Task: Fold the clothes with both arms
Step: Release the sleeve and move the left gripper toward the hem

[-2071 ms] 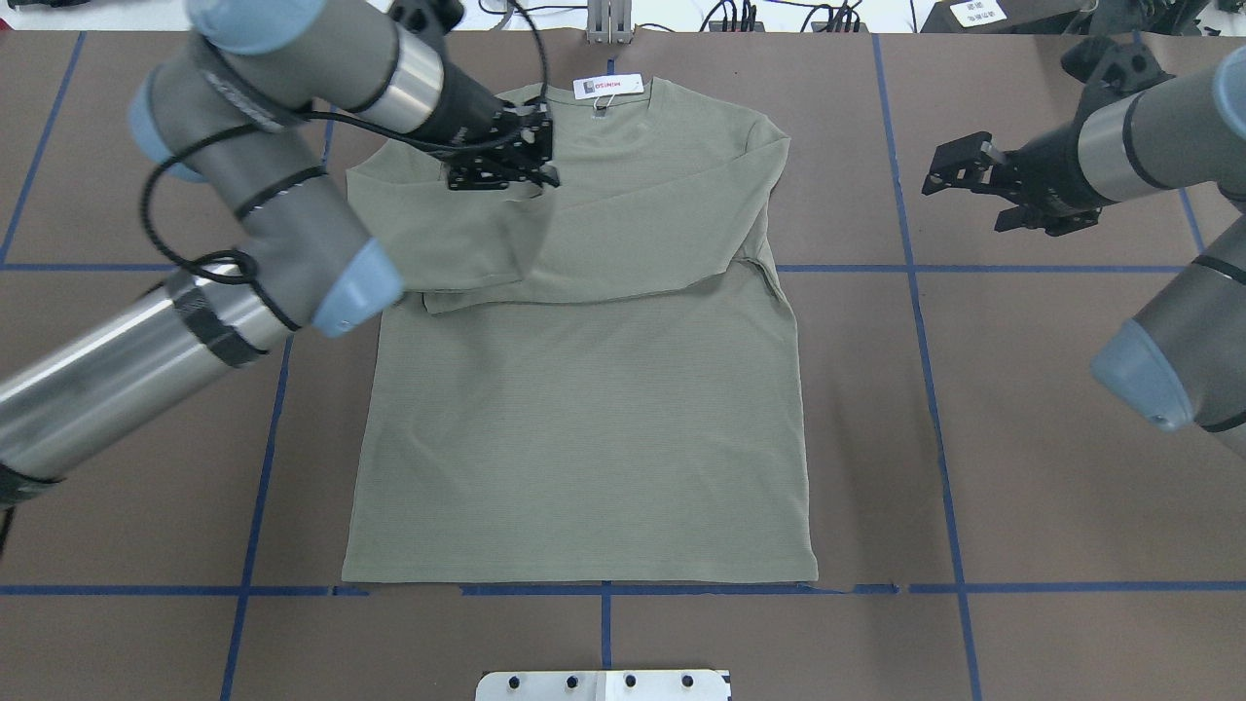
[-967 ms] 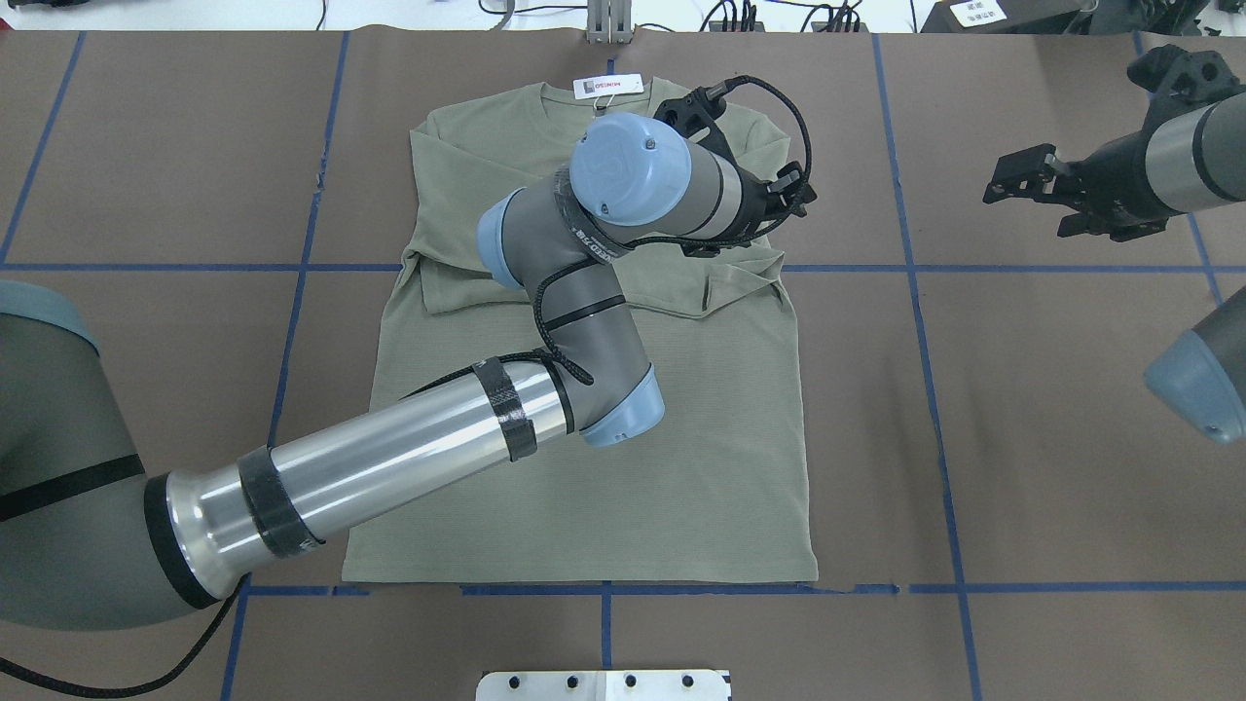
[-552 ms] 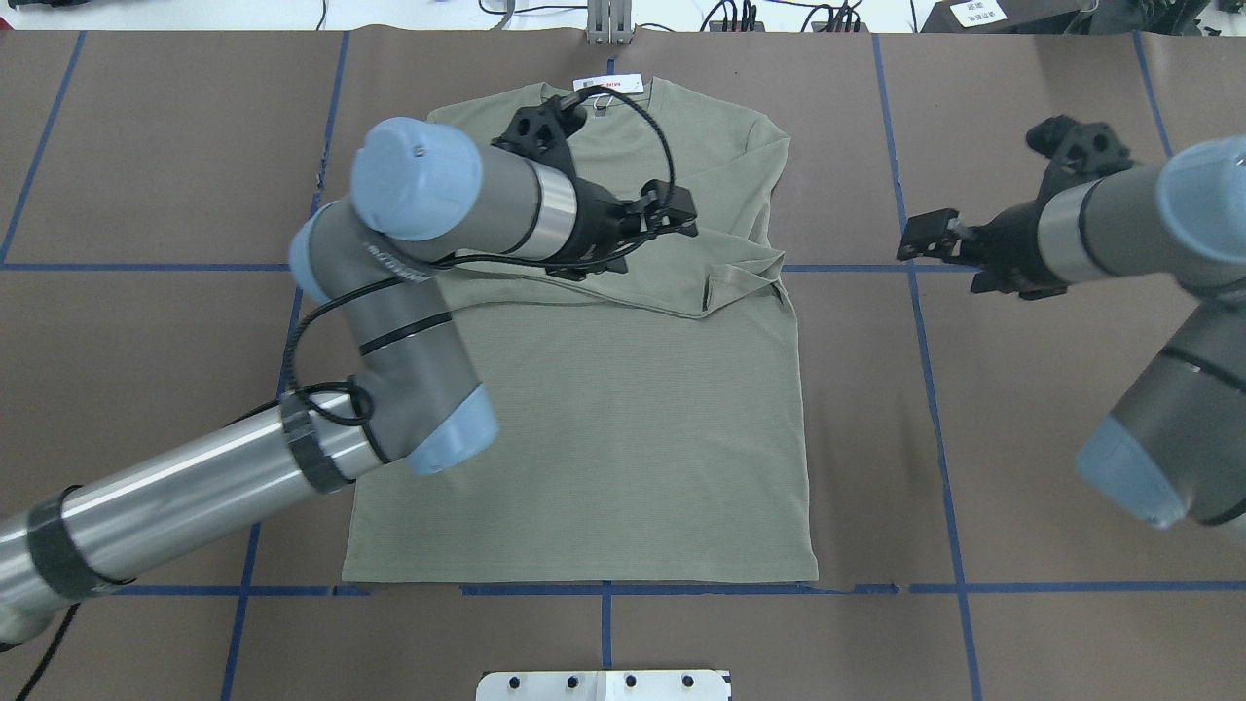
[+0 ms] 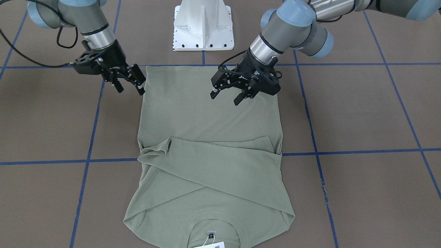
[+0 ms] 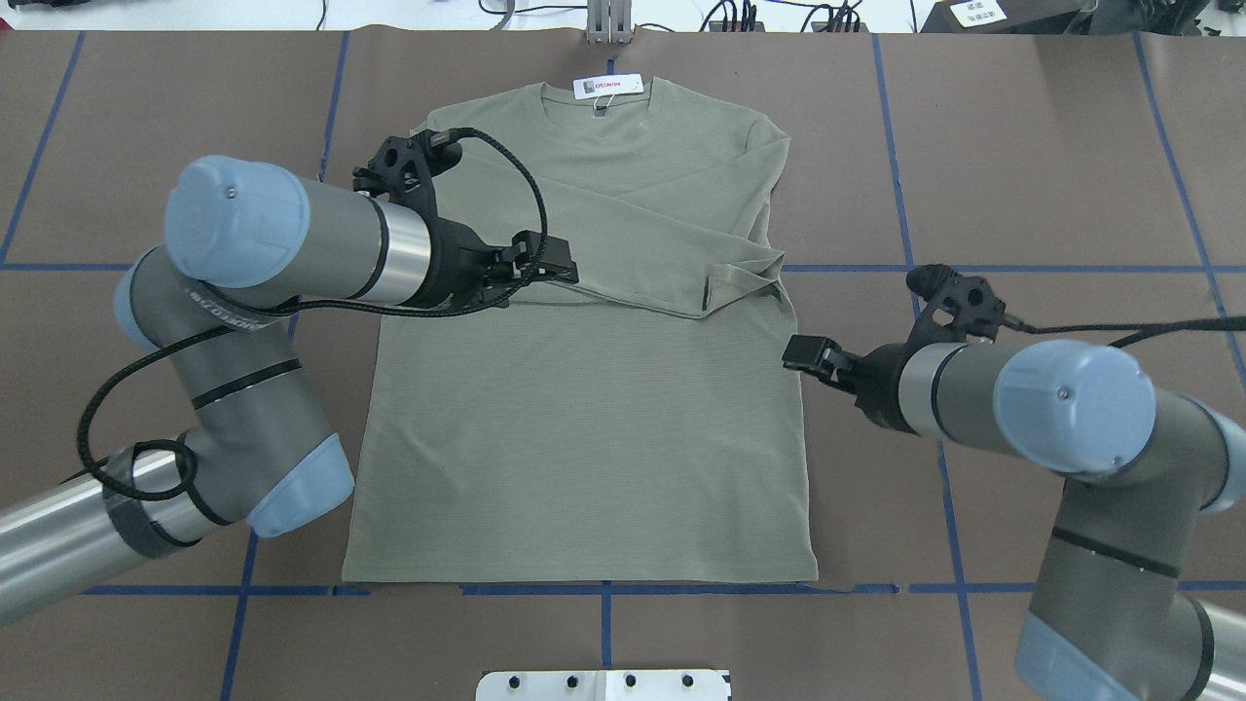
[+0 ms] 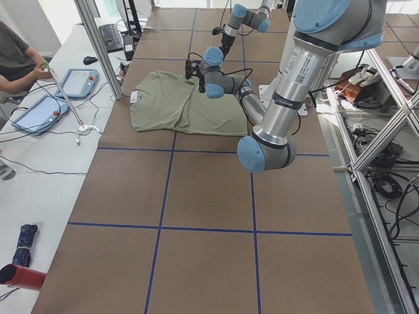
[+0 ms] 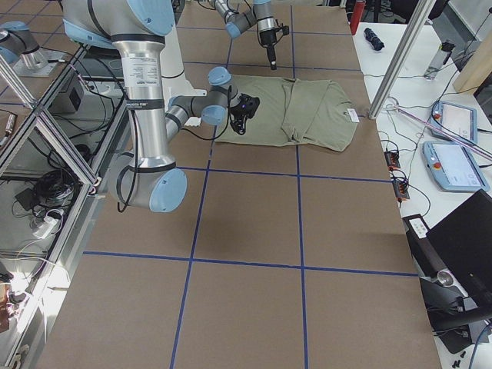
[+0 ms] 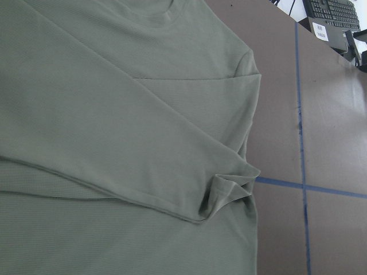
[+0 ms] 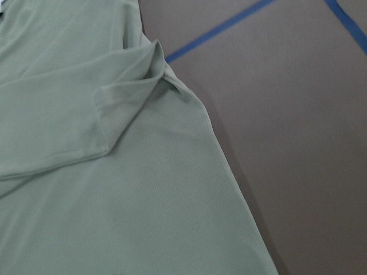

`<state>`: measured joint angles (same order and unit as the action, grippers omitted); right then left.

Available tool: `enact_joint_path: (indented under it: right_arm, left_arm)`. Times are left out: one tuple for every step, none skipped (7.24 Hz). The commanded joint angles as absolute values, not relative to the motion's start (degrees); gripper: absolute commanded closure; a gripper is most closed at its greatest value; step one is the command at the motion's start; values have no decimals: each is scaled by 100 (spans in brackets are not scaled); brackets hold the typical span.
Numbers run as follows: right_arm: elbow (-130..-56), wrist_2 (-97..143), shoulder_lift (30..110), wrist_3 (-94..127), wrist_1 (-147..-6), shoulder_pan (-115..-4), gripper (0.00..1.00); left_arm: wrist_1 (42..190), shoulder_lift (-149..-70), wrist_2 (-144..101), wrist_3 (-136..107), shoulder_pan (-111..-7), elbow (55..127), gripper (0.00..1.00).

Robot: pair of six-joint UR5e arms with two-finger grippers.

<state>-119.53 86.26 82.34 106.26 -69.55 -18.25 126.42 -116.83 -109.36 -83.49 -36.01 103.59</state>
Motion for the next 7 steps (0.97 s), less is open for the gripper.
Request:
enact_joint_path:
  right_arm:
    - [-12024, 8087, 8270, 11615, -7409, -934, 2]
    - [-11893, 8103, 8305, 11880, -7409, -853, 4]
    - [-11883, 8121, 8314, 11909, -7487, -818, 6]
    - [-11874, 8121, 8306, 11953, -7654, -783, 10]
    - [-11874, 8130, 8314, 11971, -7673, -747, 11]
    - [-11831, 8130, 8314, 11971, -7682, -712, 15]
    - [-11804, 8165, 8323, 11971, -7682, -712, 19]
  left_arm:
    - [12621, -11479, -11064, -8332, -3604, 10450, 7]
    - [12621, -11461, -11100, -8332, -3612, 10433, 8]
    - [12621, -11461, -11109, -8332, -3612, 10424, 8]
    - [12621, -11461, -11101, -8376, -3612, 10450, 8]
    - [12621, -11461, -11092, -8385, -3612, 10459, 8]
    - [12621, -11461, -11092, -8385, -3612, 10450, 8]
    - [12621, -11461, -11083, -8393, -3612, 10441, 8]
